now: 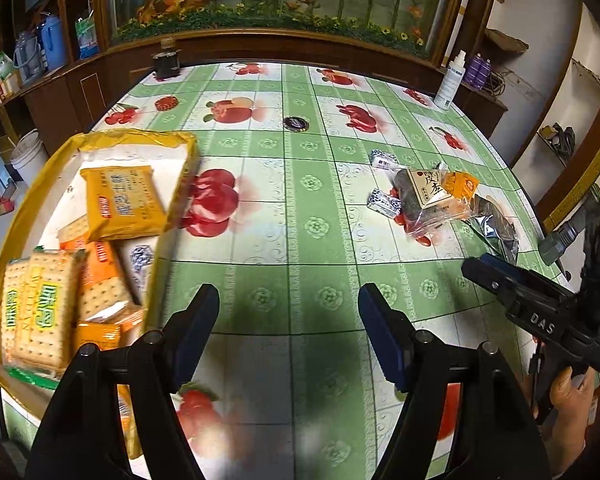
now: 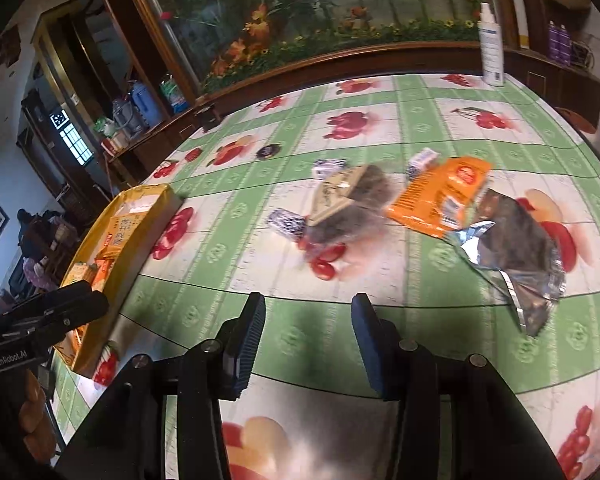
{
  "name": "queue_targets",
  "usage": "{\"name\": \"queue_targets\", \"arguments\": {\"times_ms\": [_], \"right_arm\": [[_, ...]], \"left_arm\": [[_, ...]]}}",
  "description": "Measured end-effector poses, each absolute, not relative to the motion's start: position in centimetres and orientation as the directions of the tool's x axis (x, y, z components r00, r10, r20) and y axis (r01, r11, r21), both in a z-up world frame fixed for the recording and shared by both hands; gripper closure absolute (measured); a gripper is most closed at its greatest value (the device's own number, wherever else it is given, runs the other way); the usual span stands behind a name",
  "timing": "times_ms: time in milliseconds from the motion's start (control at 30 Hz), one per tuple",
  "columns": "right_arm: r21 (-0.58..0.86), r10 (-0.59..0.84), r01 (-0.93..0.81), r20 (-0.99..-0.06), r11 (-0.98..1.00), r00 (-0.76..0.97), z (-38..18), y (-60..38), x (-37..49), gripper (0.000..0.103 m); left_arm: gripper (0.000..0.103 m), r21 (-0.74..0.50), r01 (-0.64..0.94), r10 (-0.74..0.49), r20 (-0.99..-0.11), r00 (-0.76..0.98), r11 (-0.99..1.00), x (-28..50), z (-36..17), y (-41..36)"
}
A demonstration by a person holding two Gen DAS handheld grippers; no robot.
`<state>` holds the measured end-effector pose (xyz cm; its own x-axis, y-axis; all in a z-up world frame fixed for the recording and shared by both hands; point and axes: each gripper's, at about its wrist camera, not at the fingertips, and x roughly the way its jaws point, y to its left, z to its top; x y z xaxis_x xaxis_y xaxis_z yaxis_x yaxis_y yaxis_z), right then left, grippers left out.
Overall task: Organize snacks
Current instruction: 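Move both grippers back from the tray toward the snack pile, then grasp small white milk box with left gripper while right grasps silver foil bag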
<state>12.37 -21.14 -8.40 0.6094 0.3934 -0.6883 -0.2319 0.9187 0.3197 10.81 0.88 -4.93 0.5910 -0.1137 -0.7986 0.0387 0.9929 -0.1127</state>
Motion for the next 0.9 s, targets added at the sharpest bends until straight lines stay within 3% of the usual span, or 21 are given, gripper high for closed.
{"name": "queue_targets", "arguments": {"times_ms": [400,633,767,900], "right_arm": [[0.293,0.31,-0.141,-0.685,0.946,0.659,-8.3,-28.1,12.2,0.052],[0.295,0.285,-0.107,-0.665,0.949,0.69,-7.8,-30.6,13.0,0.051],[0.269,0.255,-0.093,-0.669,0.959,0.699,-7.9,-31.5,14.0,0.044],[0.256,0.259,-0.109,-0.683,0.961,0.682,-8.4,-31.6,15.3,0.043]], "left_arm": [[0.031,-0.007,0.093,-0.059,-0.816,0.576,0.996,16.8,-7.4,-5.7],[0.031,-0.034,0.134,-0.102,-0.831,0.547,0.99,20.2,-8.5,-8.0],[0.031,-0.057,0.144,-0.125,-0.842,0.525,0.988,21.4,-9.1,-8.5],[0.032,-0.045,0.154,-0.118,-0.857,0.502,0.987,22.4,-10.2,-9.0]]}}
